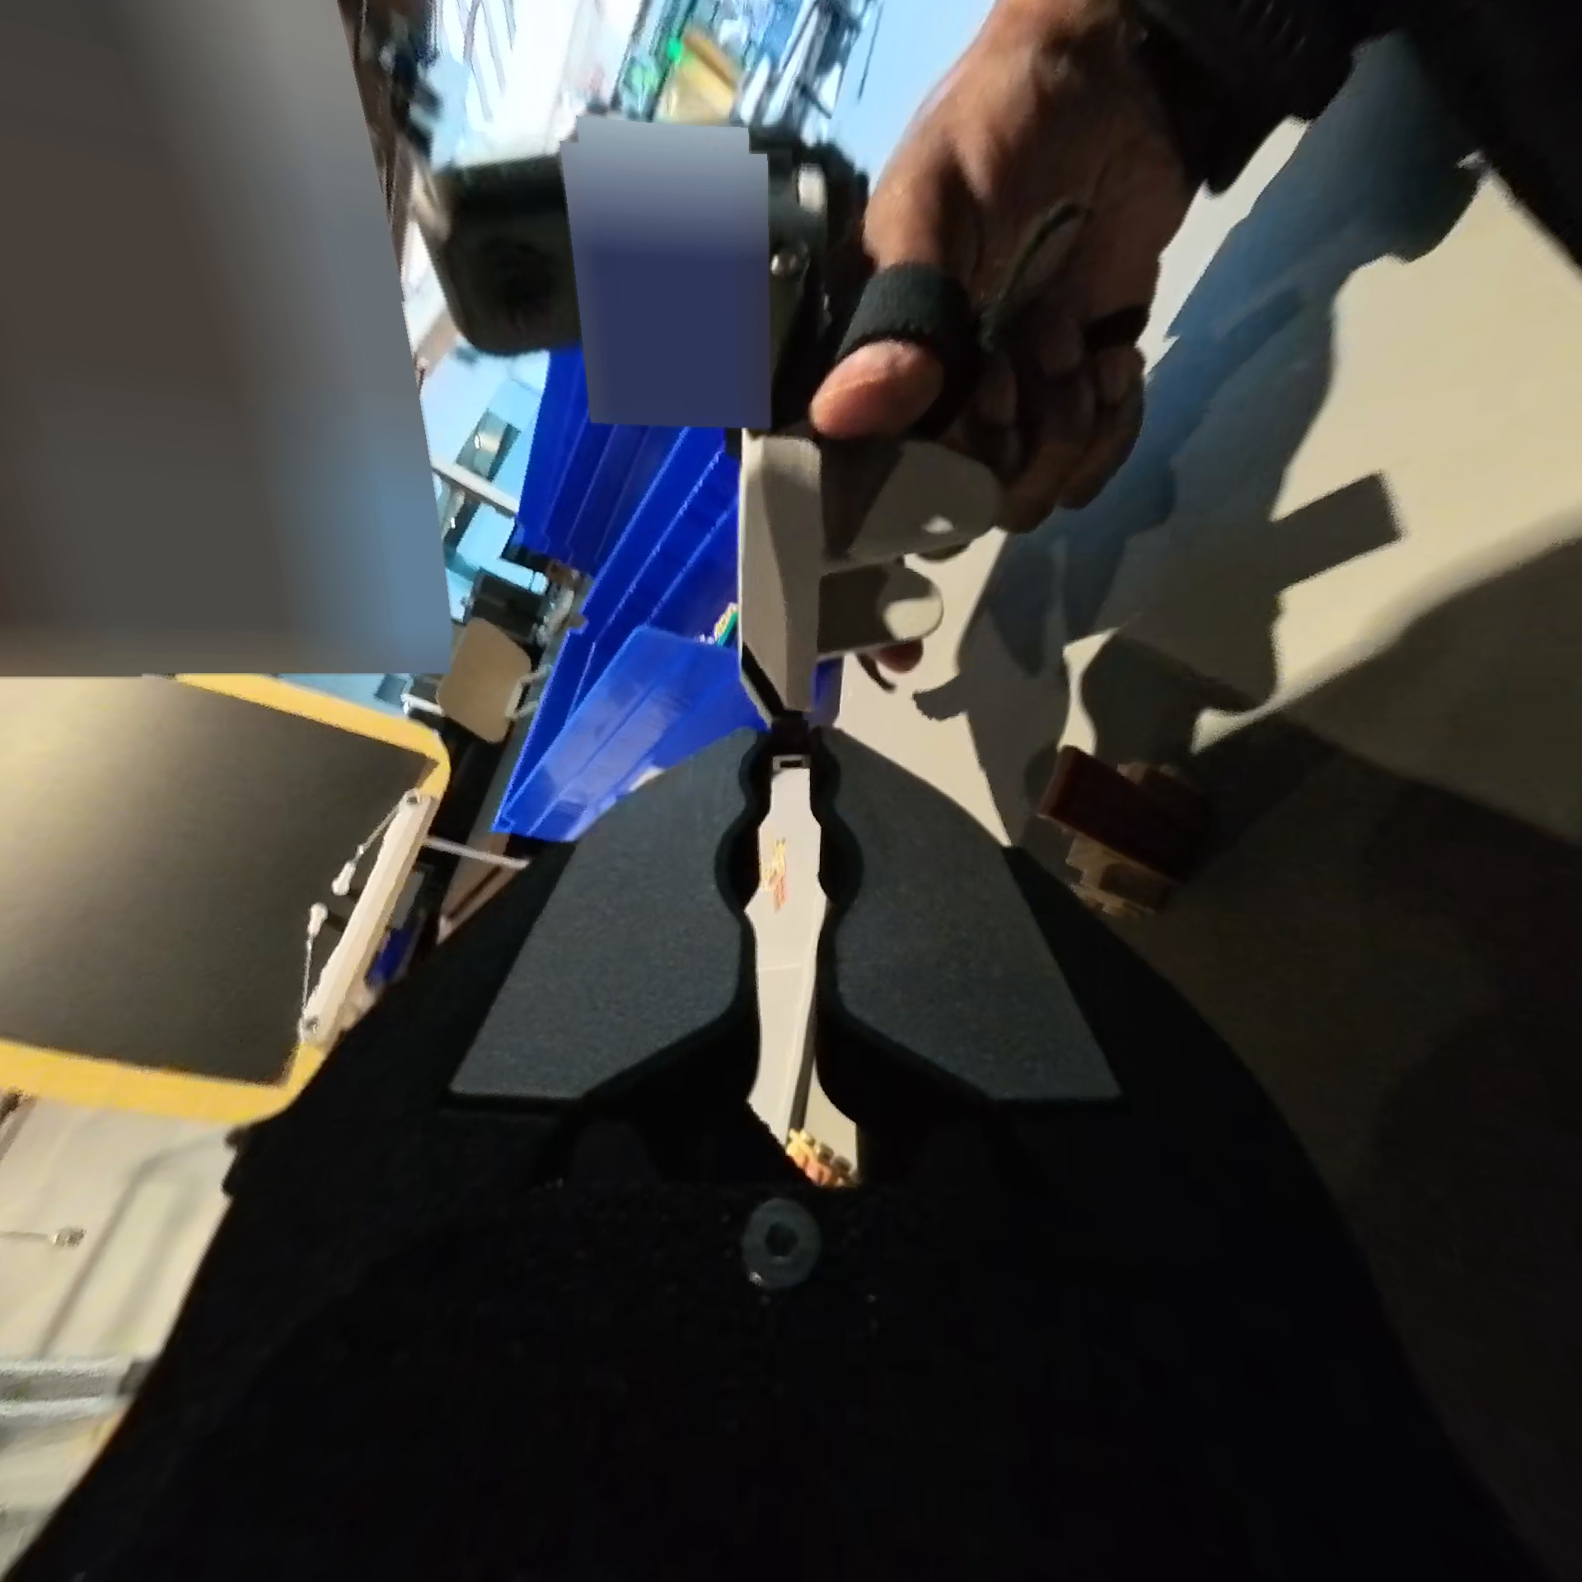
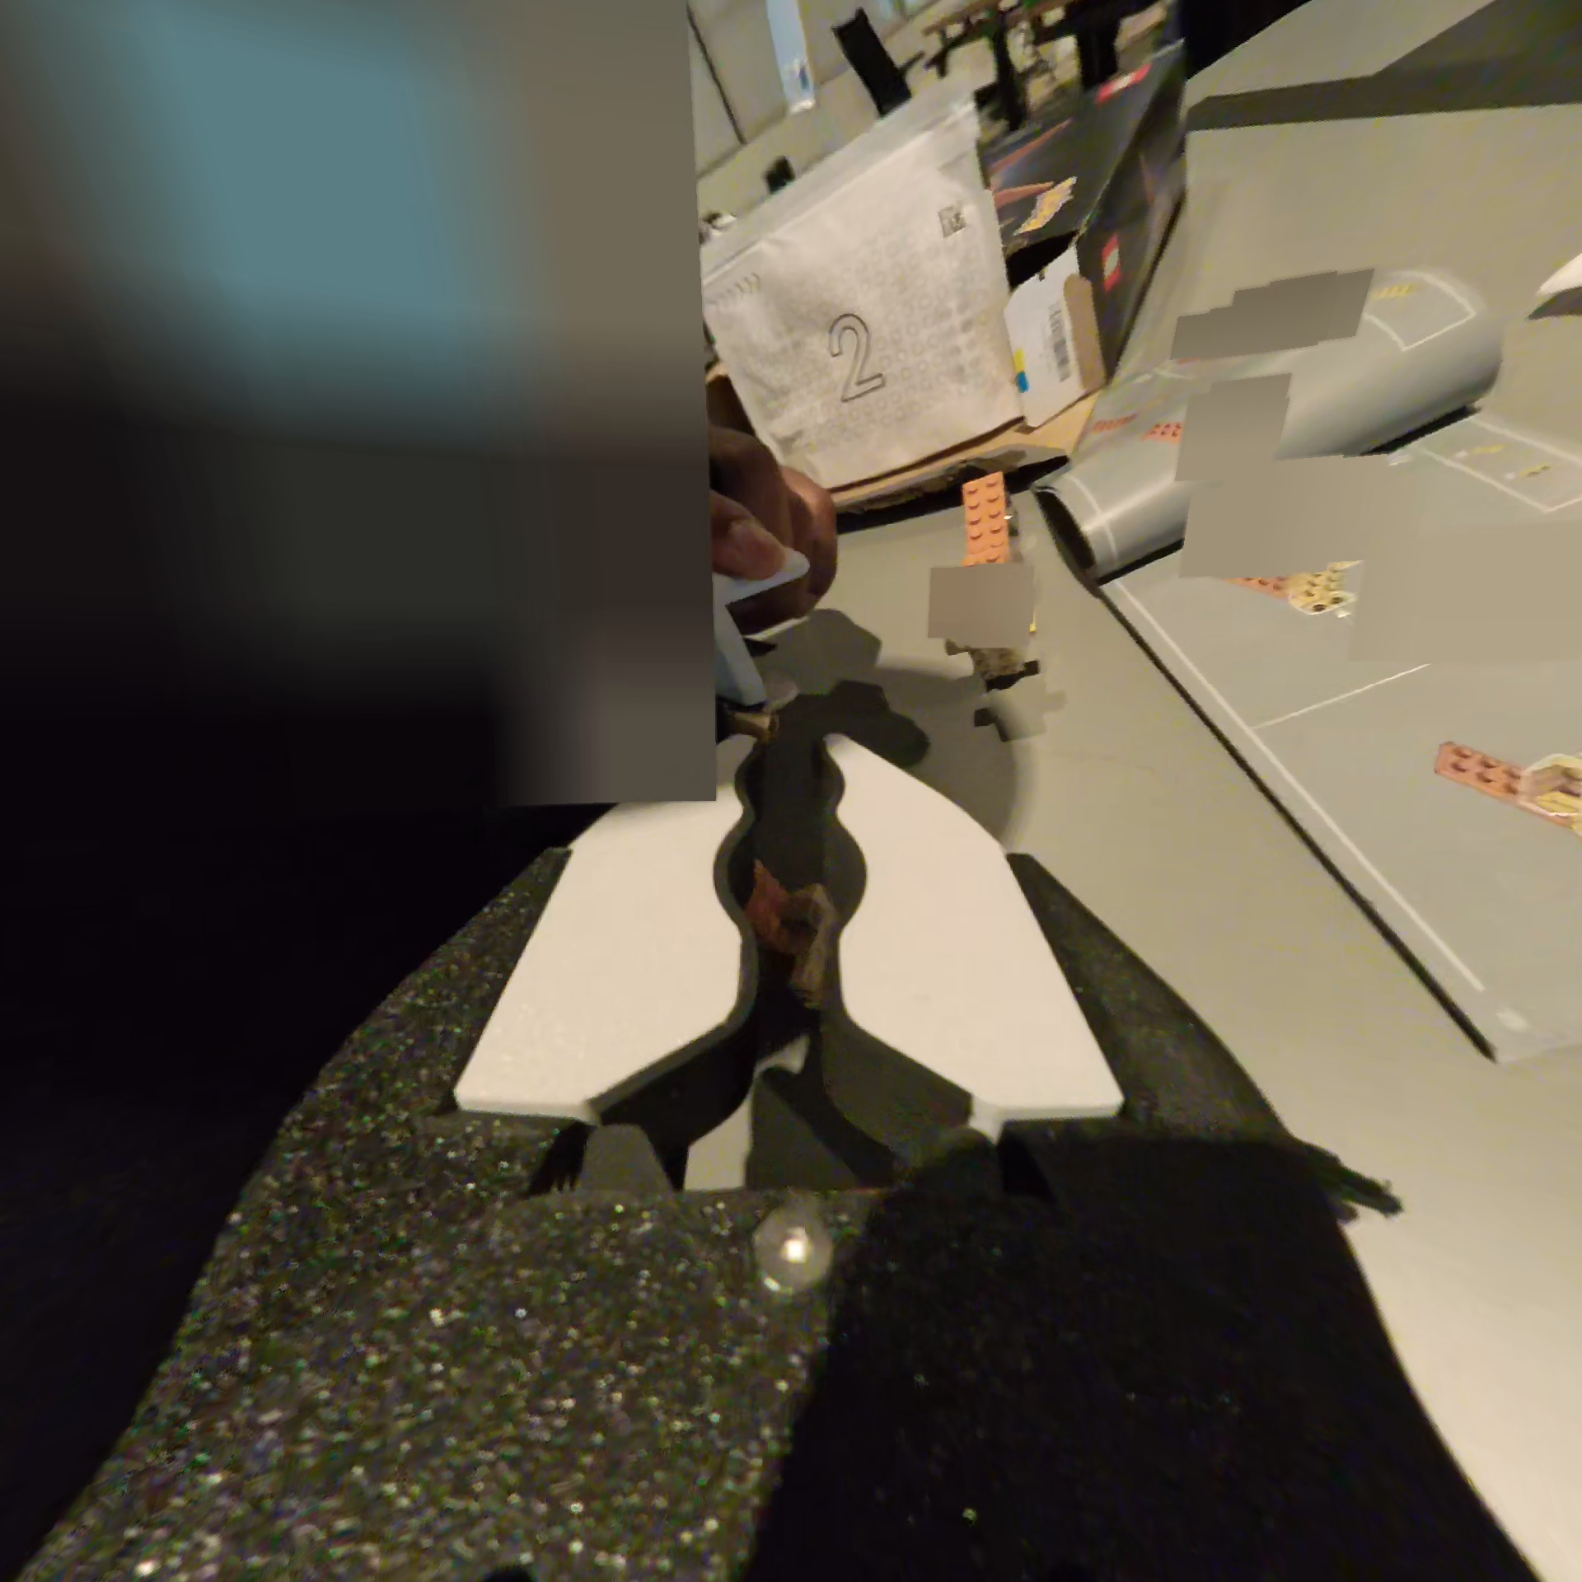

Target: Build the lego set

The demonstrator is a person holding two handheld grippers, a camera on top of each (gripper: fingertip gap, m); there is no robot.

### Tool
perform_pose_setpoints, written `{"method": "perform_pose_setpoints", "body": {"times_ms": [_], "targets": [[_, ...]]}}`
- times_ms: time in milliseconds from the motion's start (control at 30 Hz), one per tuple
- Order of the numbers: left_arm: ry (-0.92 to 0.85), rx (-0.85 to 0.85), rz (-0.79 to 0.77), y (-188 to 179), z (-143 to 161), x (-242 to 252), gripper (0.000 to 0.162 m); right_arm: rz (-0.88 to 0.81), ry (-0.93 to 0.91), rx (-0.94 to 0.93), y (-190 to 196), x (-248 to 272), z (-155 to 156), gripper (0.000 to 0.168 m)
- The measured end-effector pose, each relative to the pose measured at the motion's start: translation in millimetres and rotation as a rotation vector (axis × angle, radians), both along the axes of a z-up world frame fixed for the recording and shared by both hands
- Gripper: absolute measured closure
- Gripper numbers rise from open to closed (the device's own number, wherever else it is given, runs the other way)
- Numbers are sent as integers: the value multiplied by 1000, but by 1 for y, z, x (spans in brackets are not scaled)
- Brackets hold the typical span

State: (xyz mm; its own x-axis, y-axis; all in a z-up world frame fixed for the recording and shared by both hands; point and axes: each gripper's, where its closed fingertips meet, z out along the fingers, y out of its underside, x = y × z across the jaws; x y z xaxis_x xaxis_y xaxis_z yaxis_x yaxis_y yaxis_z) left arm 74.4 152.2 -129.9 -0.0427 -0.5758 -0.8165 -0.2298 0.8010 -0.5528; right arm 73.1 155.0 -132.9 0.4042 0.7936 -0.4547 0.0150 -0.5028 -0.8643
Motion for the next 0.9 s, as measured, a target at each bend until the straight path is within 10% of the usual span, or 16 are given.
{"method": "perform_pose_setpoints", "body": {"times_ms": [900], "targets": [[-68, 71, -207, -23, 13, 2, 155, 150, 155, -34, -23, -5, 16, 166]]}}
